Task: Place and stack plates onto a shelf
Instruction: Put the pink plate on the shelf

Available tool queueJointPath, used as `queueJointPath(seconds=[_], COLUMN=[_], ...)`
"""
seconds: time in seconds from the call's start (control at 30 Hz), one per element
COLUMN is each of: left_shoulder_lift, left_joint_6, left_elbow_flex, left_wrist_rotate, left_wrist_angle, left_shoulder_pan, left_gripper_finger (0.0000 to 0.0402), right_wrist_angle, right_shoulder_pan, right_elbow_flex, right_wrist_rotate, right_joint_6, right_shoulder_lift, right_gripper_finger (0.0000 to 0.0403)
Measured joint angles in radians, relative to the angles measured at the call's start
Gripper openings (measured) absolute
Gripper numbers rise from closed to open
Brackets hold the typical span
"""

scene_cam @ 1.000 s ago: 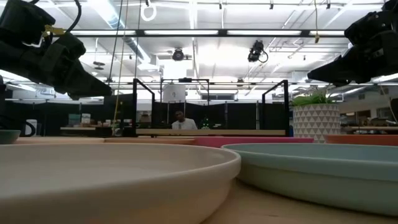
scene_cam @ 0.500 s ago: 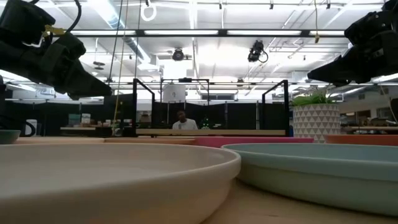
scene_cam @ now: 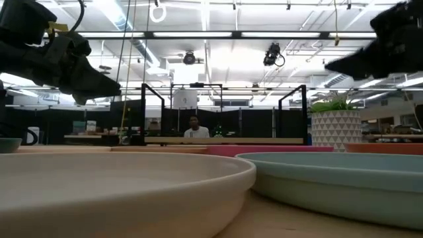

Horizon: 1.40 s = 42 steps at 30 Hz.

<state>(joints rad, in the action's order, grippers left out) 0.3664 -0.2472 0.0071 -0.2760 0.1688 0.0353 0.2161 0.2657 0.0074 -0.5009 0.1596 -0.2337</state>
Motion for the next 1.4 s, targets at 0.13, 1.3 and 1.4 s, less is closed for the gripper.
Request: queueJointPath(seconds=[0.13, 1.3, 1.4], left_shoulder_lift=[0.000, 0.000, 0.000], left_joint_6=[0.055, 0.285, 0.280], left_elbow_flex=[0.000, 0.000, 0.000], left_wrist_rotate=[0.100, 0.195, 0.175], left_wrist_angle=[0.078, 0.379, 0.358], left_shoulder_pan=[0.000, -0.124, -0.124], left_gripper_finger=[0.0141, 0.0141, 0.0141], right_wrist_angle=[0.177, -0.233, -0.365], right_shoulder_pan=[0.000, -0.155, -0.155], right_elbow_flex=[0.000, 0.481, 0.561], right_wrist_rotate=[0.058, 0.005, 0.025], right_joint_6=[-0.006, -0.183, -0.233], right_shoulder_lift=[0.000, -0.781, -0.889], right_gripper_finger=[0.0103, 0.0103, 0.0107])
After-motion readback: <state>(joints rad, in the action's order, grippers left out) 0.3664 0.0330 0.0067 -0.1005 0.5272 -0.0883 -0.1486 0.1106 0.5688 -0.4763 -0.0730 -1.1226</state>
